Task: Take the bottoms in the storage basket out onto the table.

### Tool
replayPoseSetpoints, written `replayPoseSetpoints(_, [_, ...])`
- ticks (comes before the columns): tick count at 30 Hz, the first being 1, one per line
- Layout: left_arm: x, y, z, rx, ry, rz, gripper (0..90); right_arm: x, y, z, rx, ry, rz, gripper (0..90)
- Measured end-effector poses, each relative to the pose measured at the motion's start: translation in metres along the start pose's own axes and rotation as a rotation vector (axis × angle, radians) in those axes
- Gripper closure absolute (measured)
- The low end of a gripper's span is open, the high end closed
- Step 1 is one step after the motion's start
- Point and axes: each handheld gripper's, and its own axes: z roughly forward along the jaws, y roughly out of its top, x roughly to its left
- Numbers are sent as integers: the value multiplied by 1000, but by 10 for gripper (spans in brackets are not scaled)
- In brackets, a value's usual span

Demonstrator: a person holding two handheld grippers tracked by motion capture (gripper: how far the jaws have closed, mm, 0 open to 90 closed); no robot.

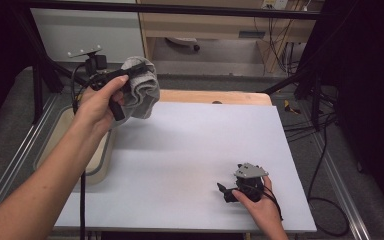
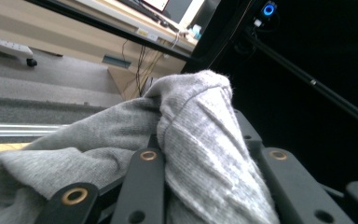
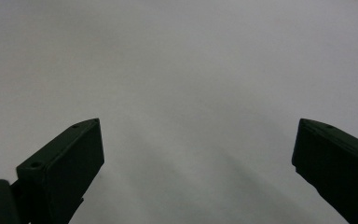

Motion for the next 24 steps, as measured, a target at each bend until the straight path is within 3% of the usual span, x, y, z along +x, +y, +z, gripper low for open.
replayPoseSetpoints(2, [6, -9, 10, 18, 8, -25, 711, 0, 0, 0, 5, 4, -3, 29])
replayPoseSetpoints(8, [11, -22, 21, 44, 7, -43, 711, 0, 0, 0, 3, 8, 3, 29])
replayPoseSetpoints(24, [-1, -39, 35, 91, -46, -17, 710, 1, 0, 0, 2, 5, -6, 29])
